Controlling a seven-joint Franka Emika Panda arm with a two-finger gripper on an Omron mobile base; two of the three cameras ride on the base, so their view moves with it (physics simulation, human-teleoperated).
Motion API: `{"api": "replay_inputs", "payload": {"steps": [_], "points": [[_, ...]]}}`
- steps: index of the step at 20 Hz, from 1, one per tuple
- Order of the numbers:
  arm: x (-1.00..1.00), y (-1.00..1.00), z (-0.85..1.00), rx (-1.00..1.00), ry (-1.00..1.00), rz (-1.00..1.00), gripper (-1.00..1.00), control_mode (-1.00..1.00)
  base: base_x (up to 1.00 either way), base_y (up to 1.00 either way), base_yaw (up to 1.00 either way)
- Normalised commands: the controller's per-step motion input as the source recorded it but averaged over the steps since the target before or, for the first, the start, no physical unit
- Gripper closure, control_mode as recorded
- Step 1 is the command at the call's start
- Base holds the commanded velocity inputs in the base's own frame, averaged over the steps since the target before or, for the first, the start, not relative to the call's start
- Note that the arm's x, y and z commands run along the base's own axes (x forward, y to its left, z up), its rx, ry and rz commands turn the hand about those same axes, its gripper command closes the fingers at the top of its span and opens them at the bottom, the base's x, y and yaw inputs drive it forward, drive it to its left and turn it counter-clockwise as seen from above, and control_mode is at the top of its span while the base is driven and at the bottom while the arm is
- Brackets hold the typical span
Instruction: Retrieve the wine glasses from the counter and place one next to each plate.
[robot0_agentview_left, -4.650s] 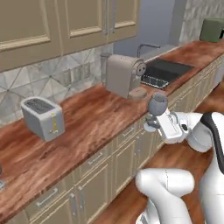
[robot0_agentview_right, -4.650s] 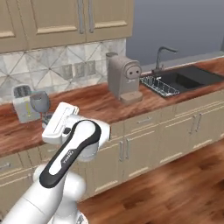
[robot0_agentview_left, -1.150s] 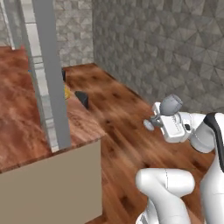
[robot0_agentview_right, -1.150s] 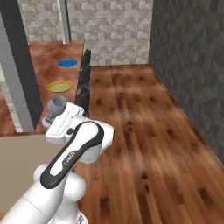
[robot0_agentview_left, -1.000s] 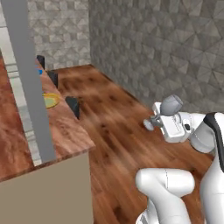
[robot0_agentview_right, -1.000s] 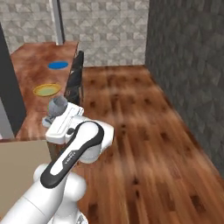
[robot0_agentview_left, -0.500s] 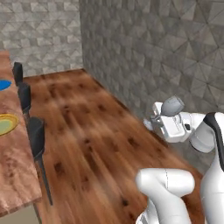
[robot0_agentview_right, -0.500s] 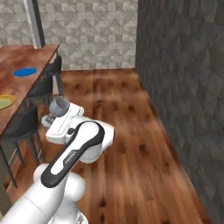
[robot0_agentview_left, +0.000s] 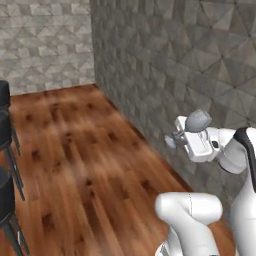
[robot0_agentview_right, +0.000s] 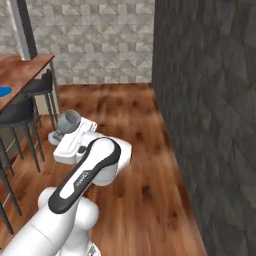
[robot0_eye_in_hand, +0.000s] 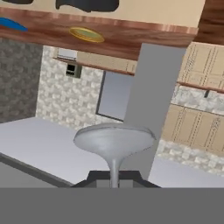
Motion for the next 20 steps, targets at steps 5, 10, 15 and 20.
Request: {"api": "replay_inputs", "payload": {"steps": [5, 10, 15, 20], "points": [[0.00, 0.00, 0.00, 0.00, 0.00, 0.00, 1.00, 1.00, 1.00, -0.08, 0.35], [0.00, 0.00, 0.00, 0.00, 0.00, 0.00, 1.00, 1.00, 1.00, 0.00, 0.49], [0.00, 0.00, 0.00, 0.00, 0.00, 0.00, 1.00, 1.00, 1.00, -0.30, 0.62], [0.00, 0.00, 0.00, 0.00, 0.00, 0.00, 1.00, 1.00, 0.78, -0.46, 0.74]]}}
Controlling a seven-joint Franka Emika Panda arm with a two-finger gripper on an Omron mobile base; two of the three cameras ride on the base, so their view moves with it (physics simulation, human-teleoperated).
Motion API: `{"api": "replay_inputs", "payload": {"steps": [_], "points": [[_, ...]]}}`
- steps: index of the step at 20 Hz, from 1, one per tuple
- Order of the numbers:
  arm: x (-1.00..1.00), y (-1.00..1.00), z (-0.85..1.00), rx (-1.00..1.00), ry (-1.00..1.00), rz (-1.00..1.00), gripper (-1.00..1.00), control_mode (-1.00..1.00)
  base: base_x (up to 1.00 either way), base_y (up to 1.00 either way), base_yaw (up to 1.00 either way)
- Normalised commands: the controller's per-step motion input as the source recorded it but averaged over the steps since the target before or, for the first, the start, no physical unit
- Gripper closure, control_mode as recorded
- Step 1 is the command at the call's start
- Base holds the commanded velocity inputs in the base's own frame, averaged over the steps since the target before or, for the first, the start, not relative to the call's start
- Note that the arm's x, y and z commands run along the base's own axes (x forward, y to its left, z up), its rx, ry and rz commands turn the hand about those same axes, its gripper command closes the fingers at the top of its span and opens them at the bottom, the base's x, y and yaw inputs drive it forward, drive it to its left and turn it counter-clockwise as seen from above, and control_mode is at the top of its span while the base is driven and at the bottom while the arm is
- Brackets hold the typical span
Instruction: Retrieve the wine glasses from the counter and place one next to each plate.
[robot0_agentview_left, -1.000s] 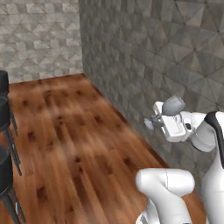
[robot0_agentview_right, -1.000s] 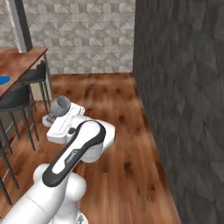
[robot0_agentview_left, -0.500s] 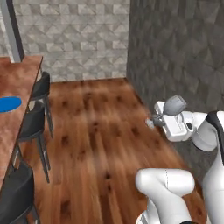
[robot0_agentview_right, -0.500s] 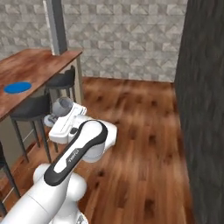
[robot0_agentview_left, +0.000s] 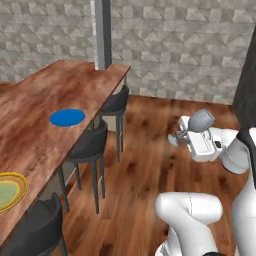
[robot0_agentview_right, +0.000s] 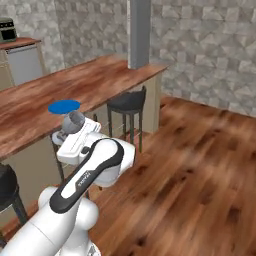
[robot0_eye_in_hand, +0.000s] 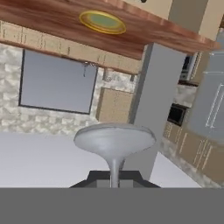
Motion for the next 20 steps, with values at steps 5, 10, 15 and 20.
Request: {"api": "replay_inputs", "payload": {"steps": [5, 10, 15, 20], "points": [[0.00, 0.00, 0.00, 0.00, 0.00, 0.00, 1.00, 1.00, 0.53, -0.26, 0.86], [0.00, 0.00, 0.00, 0.00, 0.00, 0.00, 1.00, 1.00, 0.49, -0.21, 0.86], [0.00, 0.00, 0.00, 0.00, 0.00, 0.00, 1.00, 1.00, 0.47, -0.27, 0.85], [0.00, 0.00, 0.00, 0.00, 0.00, 0.00, 1.00, 1.00, 0.70, -0.47, 0.73]]}}
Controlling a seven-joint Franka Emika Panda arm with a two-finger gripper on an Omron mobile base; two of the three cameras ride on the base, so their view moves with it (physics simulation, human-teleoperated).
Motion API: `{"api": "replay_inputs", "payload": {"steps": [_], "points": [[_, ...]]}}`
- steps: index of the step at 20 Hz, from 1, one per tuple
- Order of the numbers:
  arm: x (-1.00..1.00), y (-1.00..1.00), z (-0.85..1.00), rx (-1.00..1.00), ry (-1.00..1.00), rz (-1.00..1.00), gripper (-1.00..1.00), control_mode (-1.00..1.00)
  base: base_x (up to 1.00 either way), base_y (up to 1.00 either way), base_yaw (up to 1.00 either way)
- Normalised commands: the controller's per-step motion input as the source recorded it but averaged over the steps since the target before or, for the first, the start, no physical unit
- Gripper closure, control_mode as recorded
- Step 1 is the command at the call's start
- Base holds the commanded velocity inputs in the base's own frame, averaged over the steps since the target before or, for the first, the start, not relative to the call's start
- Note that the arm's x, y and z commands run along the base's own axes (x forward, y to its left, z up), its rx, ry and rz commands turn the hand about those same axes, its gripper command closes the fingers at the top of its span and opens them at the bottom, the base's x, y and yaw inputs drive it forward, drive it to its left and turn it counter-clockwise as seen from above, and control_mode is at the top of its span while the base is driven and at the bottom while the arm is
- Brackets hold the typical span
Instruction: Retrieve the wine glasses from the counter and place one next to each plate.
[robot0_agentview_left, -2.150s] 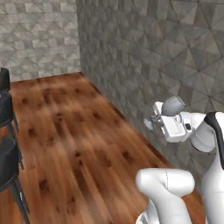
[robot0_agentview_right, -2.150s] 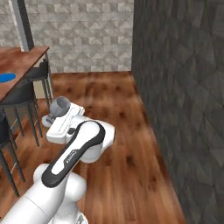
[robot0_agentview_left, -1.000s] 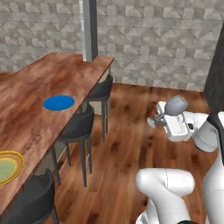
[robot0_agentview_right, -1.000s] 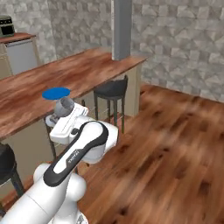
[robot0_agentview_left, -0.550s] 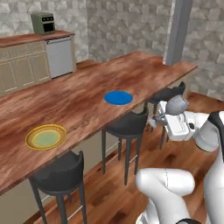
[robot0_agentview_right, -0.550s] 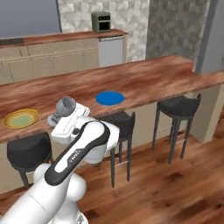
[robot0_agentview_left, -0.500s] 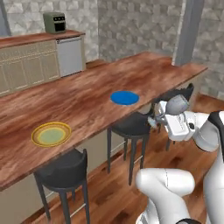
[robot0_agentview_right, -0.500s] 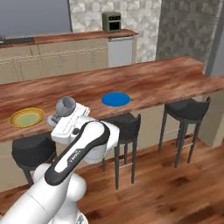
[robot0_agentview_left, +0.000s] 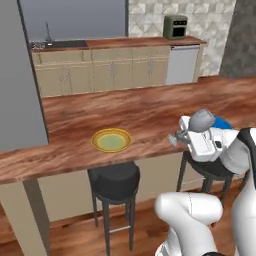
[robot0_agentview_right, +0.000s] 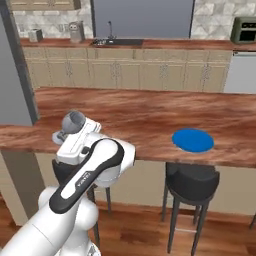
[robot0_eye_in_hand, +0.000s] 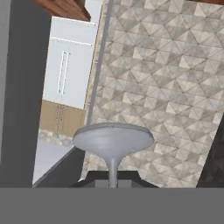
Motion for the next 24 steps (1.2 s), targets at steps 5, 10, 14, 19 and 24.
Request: {"api": "replay_inputs", "payload": {"steps": [5, 10, 14, 19, 24], "points": [[0.00, 0.00, 0.00, 0.00, 0.00, 0.00, 1.00, 1.00, 0.91, -0.51, 0.51], [0.00, 0.00, 0.00, 0.00, 0.00, 0.00, 1.00, 1.00, 0.47, 0.12, 0.02], [0.00, 0.00, 0.00, 0.00, 0.00, 0.00, 1.00, 1.00, 0.03, 0.23, -0.12], [0.00, 0.00, 0.00, 0.00, 0.00, 0.00, 1.00, 1.00, 0.56, -0.06, 0.10], [0.00, 0.00, 0.00, 0.00, 0.00, 0.00, 1.00, 1.00, 0.55, -0.17, 0.26]]}}
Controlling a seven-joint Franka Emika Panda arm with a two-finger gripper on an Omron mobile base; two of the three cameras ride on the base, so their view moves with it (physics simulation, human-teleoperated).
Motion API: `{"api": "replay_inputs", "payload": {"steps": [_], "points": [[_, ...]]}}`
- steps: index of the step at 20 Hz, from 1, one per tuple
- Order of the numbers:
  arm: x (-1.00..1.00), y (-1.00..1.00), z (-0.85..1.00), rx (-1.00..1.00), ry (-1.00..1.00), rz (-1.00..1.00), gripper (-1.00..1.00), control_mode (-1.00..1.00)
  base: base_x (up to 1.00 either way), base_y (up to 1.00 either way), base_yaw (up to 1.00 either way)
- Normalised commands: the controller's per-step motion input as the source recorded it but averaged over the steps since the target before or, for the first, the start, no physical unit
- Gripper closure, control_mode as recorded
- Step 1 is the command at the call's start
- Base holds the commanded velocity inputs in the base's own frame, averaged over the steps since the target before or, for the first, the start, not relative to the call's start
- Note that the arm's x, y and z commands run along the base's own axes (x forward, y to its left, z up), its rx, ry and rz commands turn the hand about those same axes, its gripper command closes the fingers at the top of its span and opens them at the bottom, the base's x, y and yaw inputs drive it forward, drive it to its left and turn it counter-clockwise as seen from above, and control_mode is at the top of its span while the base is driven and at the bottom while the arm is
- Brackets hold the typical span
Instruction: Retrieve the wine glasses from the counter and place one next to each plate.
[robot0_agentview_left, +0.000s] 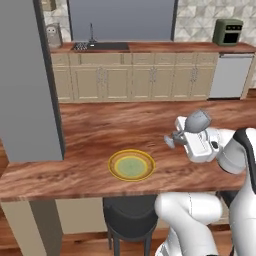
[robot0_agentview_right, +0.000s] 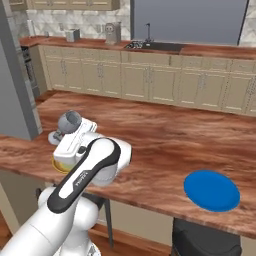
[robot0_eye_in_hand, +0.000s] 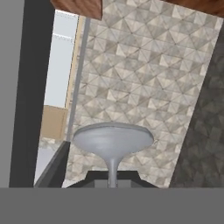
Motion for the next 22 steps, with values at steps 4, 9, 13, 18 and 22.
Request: {"api": "replay_inputs", "payload": {"steps": [4, 9, 13, 18, 22], "points": [[0.00, 0.00, 0.00, 0.00, 0.00, 0.00, 1.00, 1.00, 0.51, -0.01, 0.28], [0.00, 0.00, 0.00, 0.00, 0.00, 0.00, 1.00, 1.00, 0.46, -0.12, 0.20], [0.40, -0.09, -0.03, -0.05, 0.02, 0.11, 1.00, -1.00, 0.11, -0.07, 0.04], [0.53, -0.17, -0.06, -0.14, 0.06, 0.09, 1.00, -1.00, 0.00, 0.00, 0.00], [0.39, -0.38, -0.16, -0.13, 0.00, 0.04, 1.00, -1.00, 0.00, 0.00, 0.00]]}}
